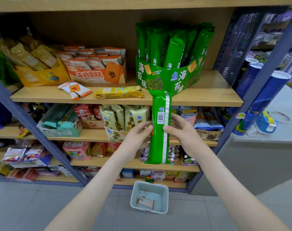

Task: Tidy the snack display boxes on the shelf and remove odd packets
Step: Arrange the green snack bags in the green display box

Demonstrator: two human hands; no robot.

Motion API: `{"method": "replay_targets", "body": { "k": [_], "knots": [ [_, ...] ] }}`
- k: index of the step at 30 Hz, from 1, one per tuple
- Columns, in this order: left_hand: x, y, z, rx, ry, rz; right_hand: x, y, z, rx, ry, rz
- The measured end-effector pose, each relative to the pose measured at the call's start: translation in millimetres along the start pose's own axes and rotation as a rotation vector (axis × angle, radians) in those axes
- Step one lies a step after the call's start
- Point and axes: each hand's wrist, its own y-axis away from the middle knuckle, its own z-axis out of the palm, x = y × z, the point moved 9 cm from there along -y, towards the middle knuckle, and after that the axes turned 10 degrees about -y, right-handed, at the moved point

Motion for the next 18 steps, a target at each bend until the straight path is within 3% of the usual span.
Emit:
{"method": "replay_targets", "body": {
  "k": [2, 5, 8, 18],
  "knots": [
    [10, 2, -9, 0.126, -0.065, 0.074, -3, 0, -5, 0.103, 0.098, -0.037],
    [28, 9, 2, 0.079, -0.290, 0.197, -12, 1, -4, 0.175, 0.101, -0.102],
    [35, 15, 3, 0.095, -0.357, 0.230, -15, 1, 5, 0.090, -0.059, -0.109],
    [48, 5, -13, -0.036, -0.290, 0.269, -25, -9, 22, -0.026, -0.093, -0.044]
  ]
}}
